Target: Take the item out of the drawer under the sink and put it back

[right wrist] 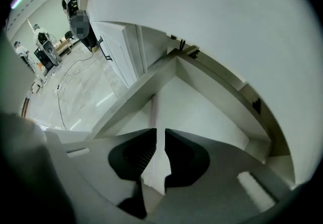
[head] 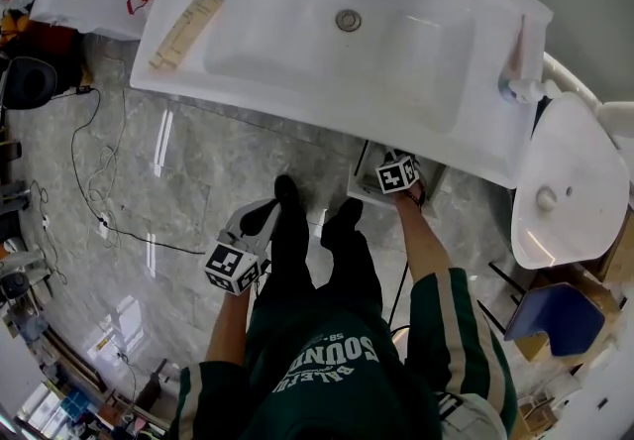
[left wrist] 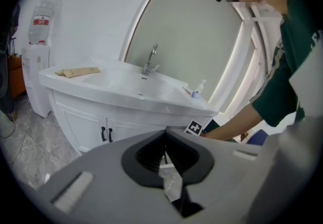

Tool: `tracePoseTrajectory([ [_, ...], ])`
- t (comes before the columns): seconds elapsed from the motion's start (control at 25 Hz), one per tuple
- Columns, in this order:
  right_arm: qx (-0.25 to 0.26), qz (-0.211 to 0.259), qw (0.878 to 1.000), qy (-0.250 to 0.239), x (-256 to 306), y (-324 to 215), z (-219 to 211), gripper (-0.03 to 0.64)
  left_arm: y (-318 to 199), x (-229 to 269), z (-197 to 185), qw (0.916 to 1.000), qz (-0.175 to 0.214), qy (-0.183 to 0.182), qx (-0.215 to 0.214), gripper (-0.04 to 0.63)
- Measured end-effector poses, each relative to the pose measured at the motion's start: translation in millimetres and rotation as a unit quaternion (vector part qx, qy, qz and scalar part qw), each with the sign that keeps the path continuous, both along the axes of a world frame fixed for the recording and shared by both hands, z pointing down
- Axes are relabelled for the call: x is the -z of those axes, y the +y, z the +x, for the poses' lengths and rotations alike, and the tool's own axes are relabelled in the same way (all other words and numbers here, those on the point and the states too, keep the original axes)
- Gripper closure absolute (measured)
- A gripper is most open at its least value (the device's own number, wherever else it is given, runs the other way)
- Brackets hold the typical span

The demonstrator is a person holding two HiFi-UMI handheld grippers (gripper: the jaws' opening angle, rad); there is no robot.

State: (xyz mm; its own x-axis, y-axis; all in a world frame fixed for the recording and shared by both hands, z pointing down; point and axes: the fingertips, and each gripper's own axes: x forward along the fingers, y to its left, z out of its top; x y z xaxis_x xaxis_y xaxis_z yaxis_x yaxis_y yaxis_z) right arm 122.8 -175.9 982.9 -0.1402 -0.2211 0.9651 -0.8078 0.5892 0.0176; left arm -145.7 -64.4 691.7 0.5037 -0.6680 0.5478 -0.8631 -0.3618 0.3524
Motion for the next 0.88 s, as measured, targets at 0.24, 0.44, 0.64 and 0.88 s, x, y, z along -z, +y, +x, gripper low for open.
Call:
tracePoseTrajectory([
  [0.24, -0.018, 0.018, 1.0, -0.011, 35.2, 3.8, 0.9, 0.568, -13.4, 18.1, 4.8, 0.9997, 0.019, 0.011, -0.015, 0.545],
  [0.44, -0.069, 0.032, 0.996, -0.042, 80.0, 17.3, -5.7, 0.569, -22.9, 43.7, 9.1, 0.9984, 0.039, 0.02, -0.035, 0.545],
  [0.64, -0.116, 0.056, 0.988, -0.086, 130.8, 28.9, -17.8, 0.602, -35.4, 67.8, 9.2, 0.9969, 0.054, 0.026, -0.051, 0.545],
  [0.88, -0.144, 0.108, 0.978, -0.105, 201.8, 29.4, -22.7, 0.614, -48.5, 94.6, 6.4, 0.995, 0.065, 0.026, -0.071, 0.545],
])
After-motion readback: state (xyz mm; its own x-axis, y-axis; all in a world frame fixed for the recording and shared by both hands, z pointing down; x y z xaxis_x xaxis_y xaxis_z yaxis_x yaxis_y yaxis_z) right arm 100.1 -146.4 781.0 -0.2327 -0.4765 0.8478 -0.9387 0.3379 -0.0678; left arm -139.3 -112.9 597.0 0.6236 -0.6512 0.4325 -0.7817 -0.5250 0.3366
